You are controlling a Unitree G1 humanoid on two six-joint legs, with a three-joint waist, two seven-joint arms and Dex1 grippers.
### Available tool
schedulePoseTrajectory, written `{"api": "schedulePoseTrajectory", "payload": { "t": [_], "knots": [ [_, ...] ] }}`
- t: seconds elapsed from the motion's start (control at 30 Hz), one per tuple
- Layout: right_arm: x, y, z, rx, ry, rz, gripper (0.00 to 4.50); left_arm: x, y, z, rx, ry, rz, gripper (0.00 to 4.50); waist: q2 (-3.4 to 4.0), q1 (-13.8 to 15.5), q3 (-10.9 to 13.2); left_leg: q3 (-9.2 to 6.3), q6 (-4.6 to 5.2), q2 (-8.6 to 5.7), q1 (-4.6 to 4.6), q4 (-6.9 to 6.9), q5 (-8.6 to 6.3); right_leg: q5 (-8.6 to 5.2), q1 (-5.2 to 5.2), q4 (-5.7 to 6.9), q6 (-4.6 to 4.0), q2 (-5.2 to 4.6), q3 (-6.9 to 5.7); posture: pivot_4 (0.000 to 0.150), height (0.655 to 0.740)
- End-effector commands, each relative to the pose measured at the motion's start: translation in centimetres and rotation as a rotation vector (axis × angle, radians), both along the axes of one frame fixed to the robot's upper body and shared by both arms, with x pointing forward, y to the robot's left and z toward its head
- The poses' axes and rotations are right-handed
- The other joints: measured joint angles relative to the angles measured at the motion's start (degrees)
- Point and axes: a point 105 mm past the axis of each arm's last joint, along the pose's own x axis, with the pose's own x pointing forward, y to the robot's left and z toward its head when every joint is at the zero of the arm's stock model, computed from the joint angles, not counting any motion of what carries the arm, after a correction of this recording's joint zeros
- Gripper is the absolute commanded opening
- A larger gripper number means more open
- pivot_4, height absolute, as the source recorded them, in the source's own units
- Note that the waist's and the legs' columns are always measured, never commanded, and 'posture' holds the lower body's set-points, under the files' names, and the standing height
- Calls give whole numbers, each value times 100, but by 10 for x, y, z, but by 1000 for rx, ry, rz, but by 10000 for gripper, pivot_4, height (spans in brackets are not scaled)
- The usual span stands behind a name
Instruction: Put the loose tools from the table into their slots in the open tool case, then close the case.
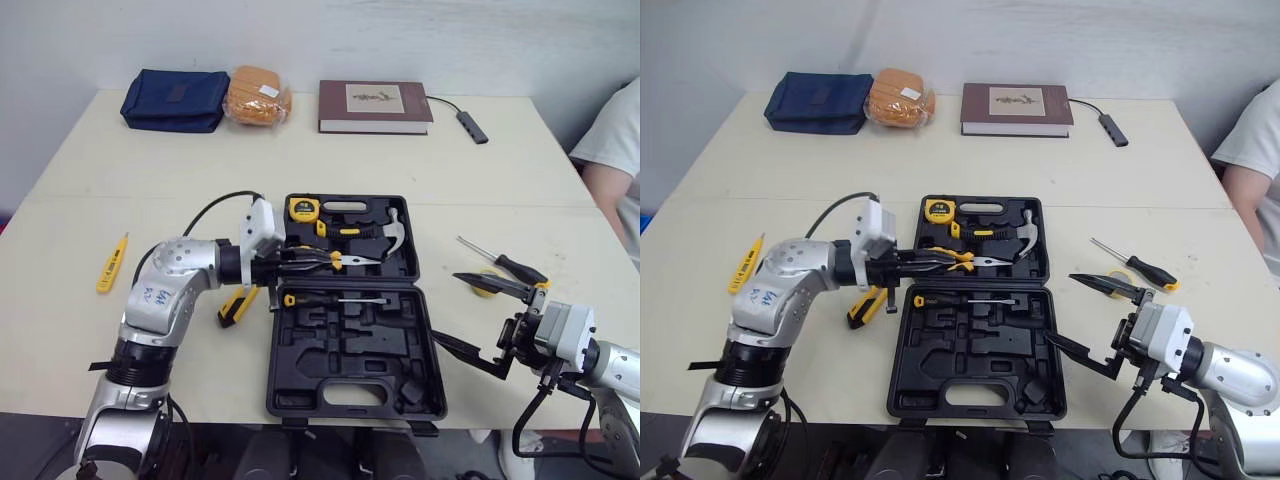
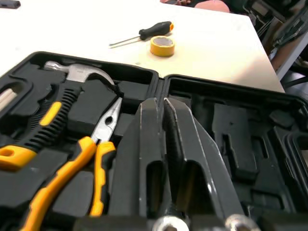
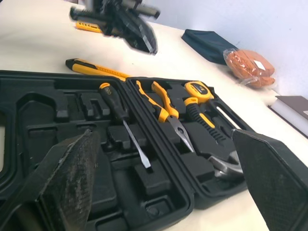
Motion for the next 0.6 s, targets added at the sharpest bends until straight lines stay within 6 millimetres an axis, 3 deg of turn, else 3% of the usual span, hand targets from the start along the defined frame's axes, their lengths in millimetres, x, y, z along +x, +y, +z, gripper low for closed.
{"api": "schedulePoseTrajectory", "payload": {
  "t": [0.03, 0.17, 0.6],
  "knots": [
    [-2, -3, 7, 1, -30, -7, 45000, 3, -7, -6, 18, -54, 23, 554, 0, -8, 0, 0, 0, 0, 0, 0, -1, 0, 0, -1, 0, 0, 0, 1500, 7400],
    [-1, -8, 1, 0, -18, -18, 45000, 3, -12, -28, 76, -33, 17, 554, 0, -23, 0, 2, -1, 1, 6, -2, -1, 0, 0, -7, 0, 3, 1, 1500, 7400],
    [-8, -12, -5, 1, -10, -34, 45000, 0, -7, -63, 191, 43, 21, 554, 0, -26, 0, 6, -3, 2, 6, -5, -2, 0, -5, -15, 0, 0, 4, 1500, 7400]
  ]
}}
